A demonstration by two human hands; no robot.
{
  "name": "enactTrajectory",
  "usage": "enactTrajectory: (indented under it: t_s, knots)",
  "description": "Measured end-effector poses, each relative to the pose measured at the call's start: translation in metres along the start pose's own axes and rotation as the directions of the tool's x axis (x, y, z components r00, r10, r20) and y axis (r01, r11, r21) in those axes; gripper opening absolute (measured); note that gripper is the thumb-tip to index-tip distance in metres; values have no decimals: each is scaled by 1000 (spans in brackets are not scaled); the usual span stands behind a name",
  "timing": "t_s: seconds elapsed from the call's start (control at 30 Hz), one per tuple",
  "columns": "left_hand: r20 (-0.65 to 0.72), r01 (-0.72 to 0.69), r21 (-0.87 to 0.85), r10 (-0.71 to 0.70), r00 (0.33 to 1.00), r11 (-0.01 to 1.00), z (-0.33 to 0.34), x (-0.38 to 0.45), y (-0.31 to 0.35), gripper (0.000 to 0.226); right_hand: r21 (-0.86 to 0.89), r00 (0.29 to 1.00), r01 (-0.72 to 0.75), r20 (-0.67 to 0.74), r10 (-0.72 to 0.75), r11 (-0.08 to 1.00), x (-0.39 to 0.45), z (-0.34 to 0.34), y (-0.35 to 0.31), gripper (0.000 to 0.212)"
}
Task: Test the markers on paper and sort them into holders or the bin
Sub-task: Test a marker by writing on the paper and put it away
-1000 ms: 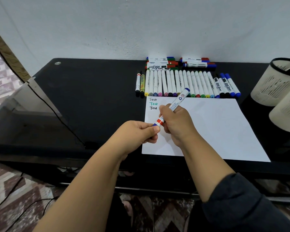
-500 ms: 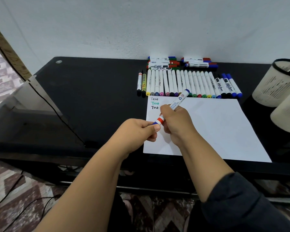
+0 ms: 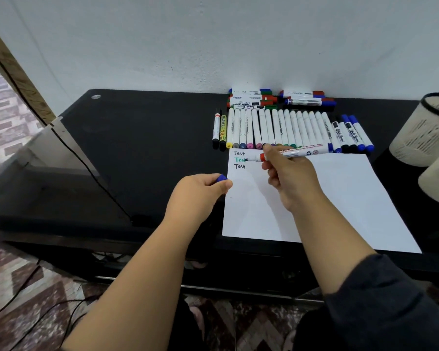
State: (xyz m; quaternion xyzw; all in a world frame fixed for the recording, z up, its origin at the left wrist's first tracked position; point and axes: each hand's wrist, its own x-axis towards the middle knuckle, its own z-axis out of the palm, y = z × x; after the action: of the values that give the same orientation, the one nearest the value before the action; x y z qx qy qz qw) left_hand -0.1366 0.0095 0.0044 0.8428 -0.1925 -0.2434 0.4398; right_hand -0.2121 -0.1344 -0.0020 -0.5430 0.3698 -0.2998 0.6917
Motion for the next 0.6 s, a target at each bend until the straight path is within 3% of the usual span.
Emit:
enactTrajectory:
  t_s: [0.13,0.3,0.6]
  knots:
    - [-76,-50,78,56,996,996,-2,14,3,35,-229,996,68,-34,-77,971,13,9,1,28]
    - [-94,-82,176,99,991,981,-5,32,5,34,-412,987,128,-36,-157,902,29,24,4,28]
    - [-97,-98,260,127,987,961,-10,45,-5,39,-523,978,185,10,-211,832,36,26,22,28]
